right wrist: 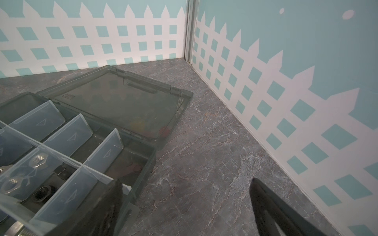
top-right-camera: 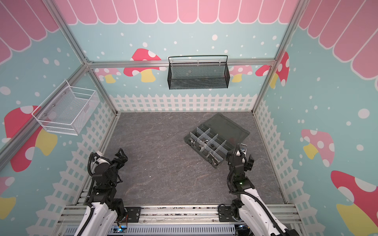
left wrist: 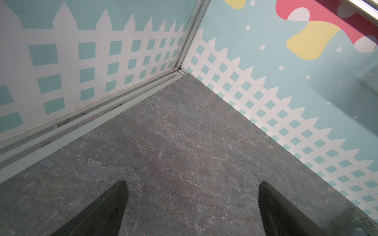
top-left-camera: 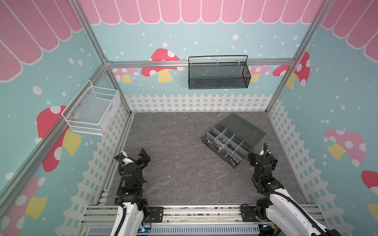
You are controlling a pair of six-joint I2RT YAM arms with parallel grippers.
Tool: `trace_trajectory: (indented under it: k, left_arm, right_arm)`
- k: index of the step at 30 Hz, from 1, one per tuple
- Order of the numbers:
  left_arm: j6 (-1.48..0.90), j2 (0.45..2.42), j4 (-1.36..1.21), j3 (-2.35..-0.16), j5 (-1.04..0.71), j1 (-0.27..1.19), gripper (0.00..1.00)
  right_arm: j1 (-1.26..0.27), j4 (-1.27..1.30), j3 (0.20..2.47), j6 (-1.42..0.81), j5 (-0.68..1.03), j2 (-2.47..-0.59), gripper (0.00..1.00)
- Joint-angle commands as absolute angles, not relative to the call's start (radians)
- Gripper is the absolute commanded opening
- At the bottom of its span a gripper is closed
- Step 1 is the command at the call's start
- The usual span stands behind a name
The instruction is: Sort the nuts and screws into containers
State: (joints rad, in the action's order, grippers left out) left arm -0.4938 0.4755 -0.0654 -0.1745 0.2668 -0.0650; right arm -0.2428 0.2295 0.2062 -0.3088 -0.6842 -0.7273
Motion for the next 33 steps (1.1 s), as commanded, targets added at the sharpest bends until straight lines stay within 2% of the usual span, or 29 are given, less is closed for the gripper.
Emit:
trace_trajectory:
  k: [1,4,13,33]
  left_arm:
    - [-0.380,0.523,-0.206,-0.152,0.287,-0.070,1.00]
    - [-0.316,0.595,-0.277,-0.128,0.285,-0.069,1.00]
    - [-0.199,0.770,-0.518,-0.094,0.195,-0.070,1.00]
    - [-0.136,1.353,-0.979,-0.239,0.033,-0.073,1.00]
  right_arm:
    - [-0.238,0.443,0.124,-0.241,-0.741,-0.688,0.98]
    - [-0.230,0.578,0.019,-0.227,-0.734,-0.643,0.98]
    - [-0.187,0.640,-0.020,-0.179,-0.680,-0.613,0.98]
    - [-0.016,0.999,0.046,-0.187,-0.428,-1.056,0.98]
